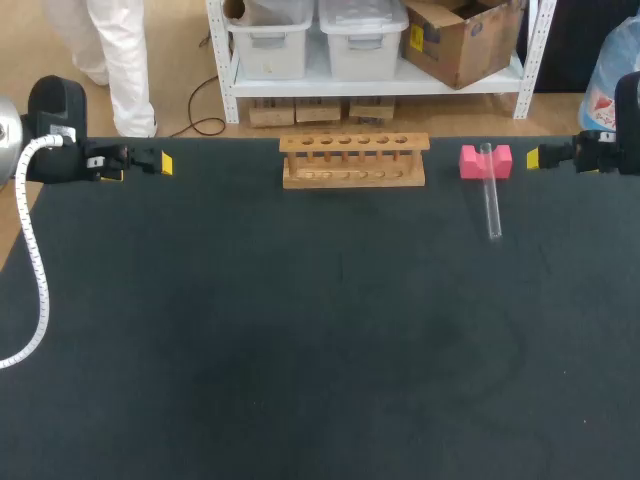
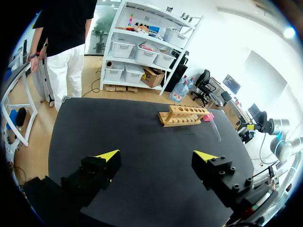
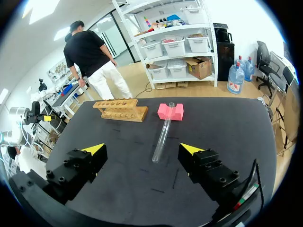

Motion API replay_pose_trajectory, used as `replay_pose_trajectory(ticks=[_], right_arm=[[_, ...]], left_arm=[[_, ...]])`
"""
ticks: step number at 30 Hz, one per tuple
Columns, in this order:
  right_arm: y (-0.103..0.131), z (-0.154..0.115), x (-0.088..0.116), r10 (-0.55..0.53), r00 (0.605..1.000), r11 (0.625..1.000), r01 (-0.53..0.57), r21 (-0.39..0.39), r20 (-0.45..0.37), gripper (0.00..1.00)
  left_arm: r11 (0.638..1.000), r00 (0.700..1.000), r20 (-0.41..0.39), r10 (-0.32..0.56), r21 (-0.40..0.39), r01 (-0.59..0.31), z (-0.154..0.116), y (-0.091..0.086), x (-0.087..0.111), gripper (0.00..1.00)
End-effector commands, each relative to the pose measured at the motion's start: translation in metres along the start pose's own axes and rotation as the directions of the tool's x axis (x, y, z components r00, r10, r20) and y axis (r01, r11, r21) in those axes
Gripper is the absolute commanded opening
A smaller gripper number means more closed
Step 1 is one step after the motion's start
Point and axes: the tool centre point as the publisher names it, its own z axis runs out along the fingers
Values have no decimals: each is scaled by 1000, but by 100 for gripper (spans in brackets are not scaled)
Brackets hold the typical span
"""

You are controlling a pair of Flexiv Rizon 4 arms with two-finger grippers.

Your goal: Grasp the test tube, adjust it, and insert it.

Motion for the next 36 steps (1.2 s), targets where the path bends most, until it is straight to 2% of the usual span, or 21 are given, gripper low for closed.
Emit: replay_pose_trajectory(ticks=[1, 19, 21, 26, 32, 36], right_arm=[[1, -1, 0, 0, 1000, 1000, 0, 5, 0, 100], [1, -1, 0, 0, 1000, 1000, 0, 5, 0, 100], [1, -1, 0, 0, 1000, 1000, 0, 5, 0, 100], [1, -1, 0, 0, 1000, 1000, 0, 5, 0, 100], [1, -1, 0, 0, 1000, 1000, 0, 5, 0, 100], [1, -1, 0, 0, 1000, 1000, 0, 5, 0, 100]], left_arm=[[1000, 1000, -4, -1, -4, 1, 0, -1, -1, 100], [1000, 1000, 0, 10, -2, -10, 2, 0, -4, 100], [999, 1000, 10, 17, 37, -17, 3, 1, -8, 100], [986, 992, 66, 112, 114, -118, 3, 5, -24, 100], [931, 957, 187, 221, 253, -264, -1, 14, -47, 100], [841, 906, 301, 298, 365, -398, 0, 20, -60, 100]])
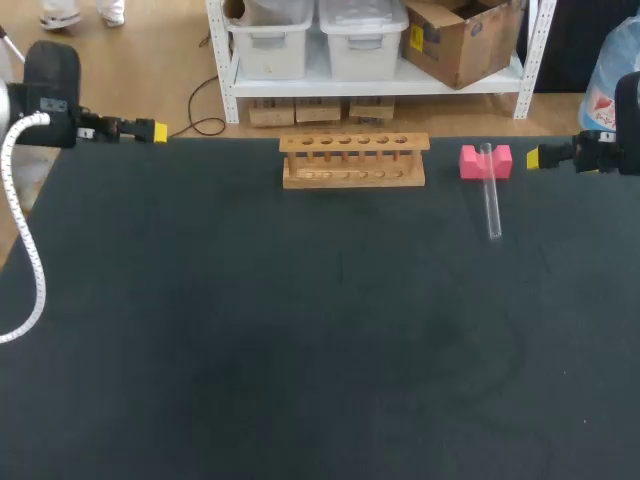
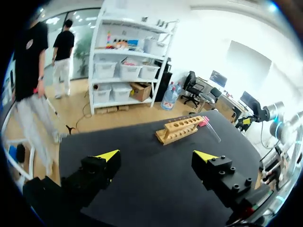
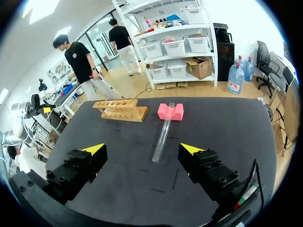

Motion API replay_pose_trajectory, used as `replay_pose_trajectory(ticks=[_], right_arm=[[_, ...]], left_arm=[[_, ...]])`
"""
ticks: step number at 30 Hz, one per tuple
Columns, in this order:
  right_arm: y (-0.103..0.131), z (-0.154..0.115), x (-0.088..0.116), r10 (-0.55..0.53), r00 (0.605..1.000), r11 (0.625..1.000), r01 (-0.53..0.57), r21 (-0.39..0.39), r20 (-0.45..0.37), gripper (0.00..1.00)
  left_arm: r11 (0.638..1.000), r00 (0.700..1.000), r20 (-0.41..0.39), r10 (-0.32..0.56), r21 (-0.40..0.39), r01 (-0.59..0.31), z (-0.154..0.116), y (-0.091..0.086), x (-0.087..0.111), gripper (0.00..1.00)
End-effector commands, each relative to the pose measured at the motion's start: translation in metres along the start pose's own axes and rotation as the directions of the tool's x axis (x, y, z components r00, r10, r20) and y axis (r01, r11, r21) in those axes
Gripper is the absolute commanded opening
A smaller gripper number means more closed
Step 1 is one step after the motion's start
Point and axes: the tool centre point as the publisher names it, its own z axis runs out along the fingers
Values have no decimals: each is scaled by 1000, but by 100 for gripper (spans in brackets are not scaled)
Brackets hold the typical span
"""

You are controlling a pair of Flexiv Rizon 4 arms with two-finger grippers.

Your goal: Grasp the test tube, adjust it, and insert it.

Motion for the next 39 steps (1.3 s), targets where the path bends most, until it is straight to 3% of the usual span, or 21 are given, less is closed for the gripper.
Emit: replay_pose_trajectory(ticks=[1, 8, 12, 21, 25, 29, 39], right_arm=[[1, -1, 0, 0, 1000, 1000, 0, 5, 0, 100], [1, -1, 0, 0, 1000, 1000, 0, 5, 0, 100], [1, -1, 0, 0, 1000, 1000, 0, 5, 0, 100], [1, -1, 0, 0, 1000, 1000, 0, 5, 0, 100], [1, -1, 0, 0, 1000, 1000, 0, 5, 0, 100], [1, -1, 0, 0, 1000, 1000, 0, 5, 0, 100], [1, -1, 0, 0, 1000, 1000, 0, 5, 0, 100]], left_arm=[[921, 973, 203, 111, 347, -178, 0, 11, -1, 100], [793, 911, 327, 250, 471, -387, 14, 11, -11, 100], [716, 882, 373, 289, 527, -457, 27, 9, -9, 100], [654, 843, 416, 342, 539, -531, 64, 6, -6, 100], [655, 851, 400, 339, 549, -519, 80, 4, -8, 100], [681, 868, 360, 341, 542, -493, 97, 1, -9, 100], [702, 877, 316, 362, 527, -479, 125, -5, -6, 100]])
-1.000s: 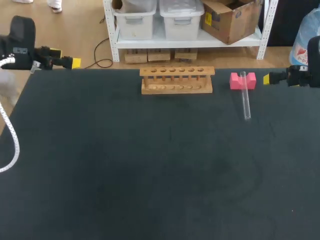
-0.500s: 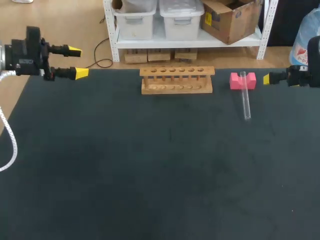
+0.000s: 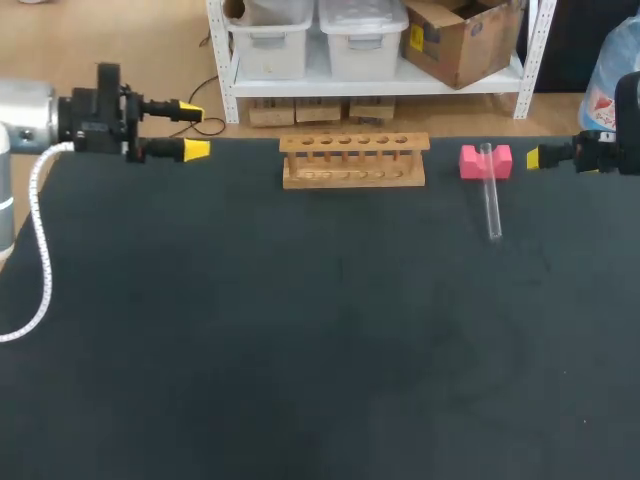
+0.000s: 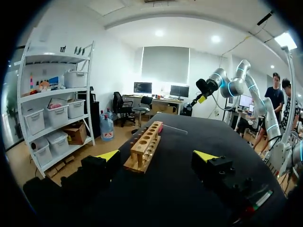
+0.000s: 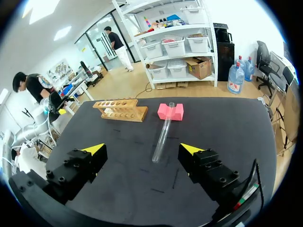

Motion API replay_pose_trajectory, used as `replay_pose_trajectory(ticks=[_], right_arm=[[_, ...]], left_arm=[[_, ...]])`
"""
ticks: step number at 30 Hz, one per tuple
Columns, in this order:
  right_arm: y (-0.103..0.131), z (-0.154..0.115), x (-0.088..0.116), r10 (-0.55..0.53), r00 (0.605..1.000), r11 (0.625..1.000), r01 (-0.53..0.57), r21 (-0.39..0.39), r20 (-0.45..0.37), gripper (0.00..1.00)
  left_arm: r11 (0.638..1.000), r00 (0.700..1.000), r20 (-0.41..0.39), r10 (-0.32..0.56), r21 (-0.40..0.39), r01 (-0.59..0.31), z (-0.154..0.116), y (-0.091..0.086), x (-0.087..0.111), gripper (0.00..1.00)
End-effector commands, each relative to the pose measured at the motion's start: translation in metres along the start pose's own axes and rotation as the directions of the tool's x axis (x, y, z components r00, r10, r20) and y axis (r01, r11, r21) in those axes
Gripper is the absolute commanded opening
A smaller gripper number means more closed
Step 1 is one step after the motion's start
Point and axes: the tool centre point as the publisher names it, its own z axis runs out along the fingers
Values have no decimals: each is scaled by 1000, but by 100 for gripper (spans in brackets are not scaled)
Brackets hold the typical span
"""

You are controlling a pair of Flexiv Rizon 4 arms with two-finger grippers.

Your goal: Grasp the test tube, adjust it, and insert it.

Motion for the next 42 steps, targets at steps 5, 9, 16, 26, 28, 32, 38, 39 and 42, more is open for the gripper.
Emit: replay_pose_trajectory(ticks=[5, 9, 16, 26, 28, 32, 38, 39, 42], right_arm=[[1, -1, 0, 0, 1000, 1000, 0, 6, 0, 100], [1, -1, 0, 0, 1000, 1000, 0, 6, 0, 100], [1, -1, 0, 0, 1000, 1000, 0, 6, 0, 100], [12, 2, -30, -128, 952, 934, 211, 288, -280, 100], [15, 3, -35, -143, 948, 917, 236, 323, -286, 100], [15, 10, -41, -154, 943, 873, 270, 407, -295, 100], [7, 21, -38, -180, 961, 833, 263, 486, -211, 100], [6, 23, -38, -183, 964, 832, 257, 492, -193, 100], [0, 27, -36, -188, 975, 834, 223, 504, -119, 100]], left_arm=[[1000, 1000, -15, 0, -4, -1, 13, 8, 2, 100], [1000, 1000, -9, -14, -16, 14, 13, 8, 1, 100], [1000, 1000, -9, -14, -16, 14, 13, 8, 1, 100], [1000, 1000, -9, -14, -16, 14, 13, 8, 1, 100], [1000, 1000, -9, -14, -16, 14, 13, 8, 1, 100], [1000, 1000, -9, -14, -16, 14, 13, 8, 1, 100], [1000, 1000, -9, -14, -16, 14, 13, 8, 1, 100], [1000, 1000, -9, -14, -16, 14, 13, 8, 1, 100], [1000, 1000, -9, -14, -16, 14, 13, 8, 1, 100]])
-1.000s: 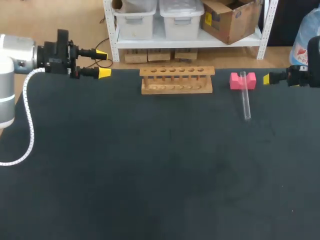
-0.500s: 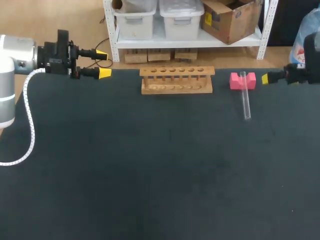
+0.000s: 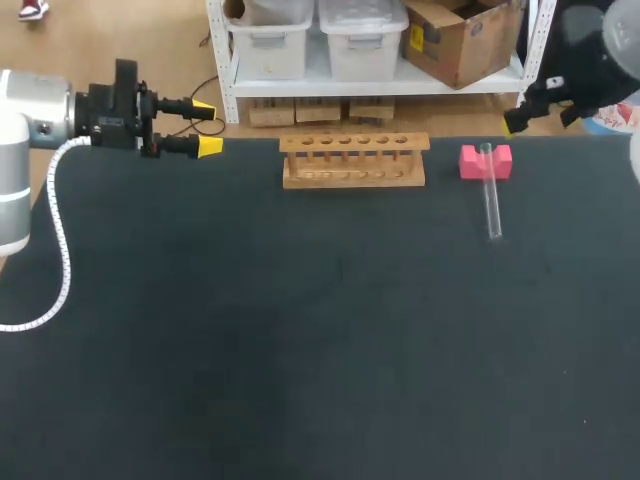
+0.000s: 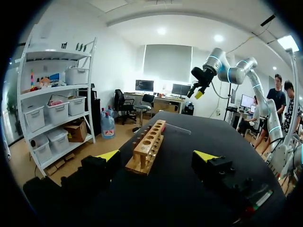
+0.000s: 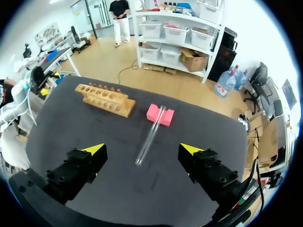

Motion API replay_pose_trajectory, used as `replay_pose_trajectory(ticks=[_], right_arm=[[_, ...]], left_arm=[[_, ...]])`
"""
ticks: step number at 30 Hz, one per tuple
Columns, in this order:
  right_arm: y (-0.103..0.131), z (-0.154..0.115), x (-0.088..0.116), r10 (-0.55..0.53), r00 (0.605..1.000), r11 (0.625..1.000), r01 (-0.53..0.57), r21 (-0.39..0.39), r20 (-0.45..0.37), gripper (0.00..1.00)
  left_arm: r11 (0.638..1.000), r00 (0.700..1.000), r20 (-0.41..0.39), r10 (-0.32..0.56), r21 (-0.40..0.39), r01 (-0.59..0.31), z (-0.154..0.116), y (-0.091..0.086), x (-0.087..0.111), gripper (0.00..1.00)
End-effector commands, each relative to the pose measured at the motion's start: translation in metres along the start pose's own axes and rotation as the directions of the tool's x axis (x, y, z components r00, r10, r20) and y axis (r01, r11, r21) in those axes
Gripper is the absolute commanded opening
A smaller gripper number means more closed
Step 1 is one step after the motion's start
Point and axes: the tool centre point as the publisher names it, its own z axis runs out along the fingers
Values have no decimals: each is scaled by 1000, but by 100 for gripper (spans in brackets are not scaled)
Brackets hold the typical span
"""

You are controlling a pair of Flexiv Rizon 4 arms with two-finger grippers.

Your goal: Grasp the test tube, adjust it, and insert it.

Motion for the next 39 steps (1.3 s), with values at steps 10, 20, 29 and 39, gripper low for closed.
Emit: replay_pose_trajectory(ticks=[10, 20, 29, 39], right_arm=[[-4, 29, 12, 11, 979, 947, -75, 313, 202, 100], [-3, 34, 10, 25, 980, 952, -84, 296, 199, 100], [-3, 34, 10, 25, 980, 952, -84, 296, 199, 100], [-4, 57, 9, 61, 956, 959, -136, 249, 288, 100]], left_arm=[[1000, 1000, 3, 2, -4, -2, 0, -2, 1, 100], [1000, 1000, 3, 2, -4, -2, 0, -2, 1, 100], [1000, 1000, 3, 2, -4, -2, 0, -2, 1, 100], [1000, 1000, 3, 2, -4, -2, 0, -2, 1, 100]])
